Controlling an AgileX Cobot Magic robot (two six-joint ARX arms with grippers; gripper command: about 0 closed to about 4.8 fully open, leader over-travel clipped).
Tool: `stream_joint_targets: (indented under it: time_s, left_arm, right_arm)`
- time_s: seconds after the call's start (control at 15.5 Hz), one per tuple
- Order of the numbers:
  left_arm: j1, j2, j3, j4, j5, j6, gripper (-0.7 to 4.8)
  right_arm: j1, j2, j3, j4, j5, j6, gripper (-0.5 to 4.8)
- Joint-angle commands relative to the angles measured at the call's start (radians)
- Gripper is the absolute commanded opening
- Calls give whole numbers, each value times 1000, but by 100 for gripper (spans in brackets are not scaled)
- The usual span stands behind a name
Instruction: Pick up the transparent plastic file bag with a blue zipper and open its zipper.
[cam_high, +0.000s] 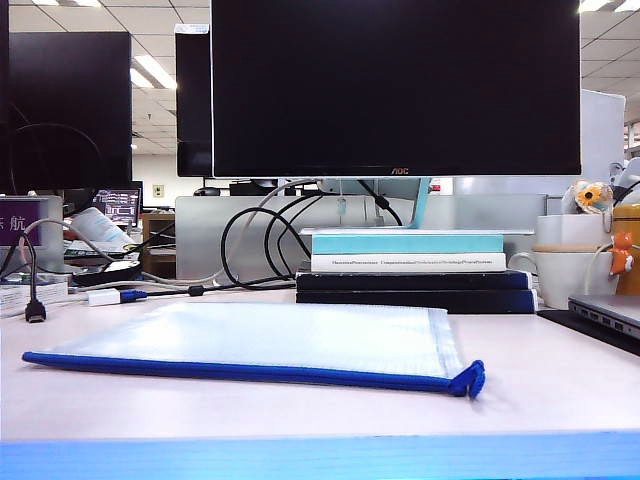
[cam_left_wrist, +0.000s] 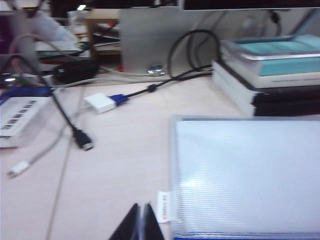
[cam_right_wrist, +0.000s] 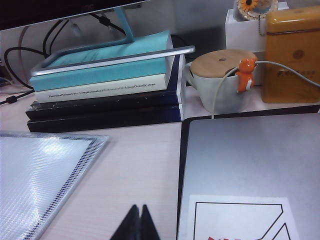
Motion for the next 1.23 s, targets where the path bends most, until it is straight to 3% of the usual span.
stream_joint_targets:
  time_s: [0.06, 0.26, 0.71, 0.9, 1.1, 1.16, 1.23]
  left_arm:
    - [0, -2, 1, 18, 16, -7, 22]
    - [0, -2, 4, 75, 16, -60, 22]
    - [0, 29, 156, 69, 15, -83, 21]
    - [0, 233, 336, 19, 37, -71, 16]
    - [-1, 484, 504, 17, 104, 34, 17]
    - [-1, 592, 555, 16, 191, 62, 17]
    - [-1, 601, 561, 15, 204, 61, 17]
  right_arm:
    - [0, -1, -4, 17, -1, 10, 8]
    - [0, -1, -3, 31, -1, 122, 8]
    - [1, 0, 116, 9, 36, 131, -8]
    - [1, 25, 172, -10, 37, 135, -8]
    - [1, 224, 314, -29, 36, 134, -8]
    - [1, 433, 463, -84, -66, 93, -8]
    - [1, 469, 491, -101, -89, 92, -8]
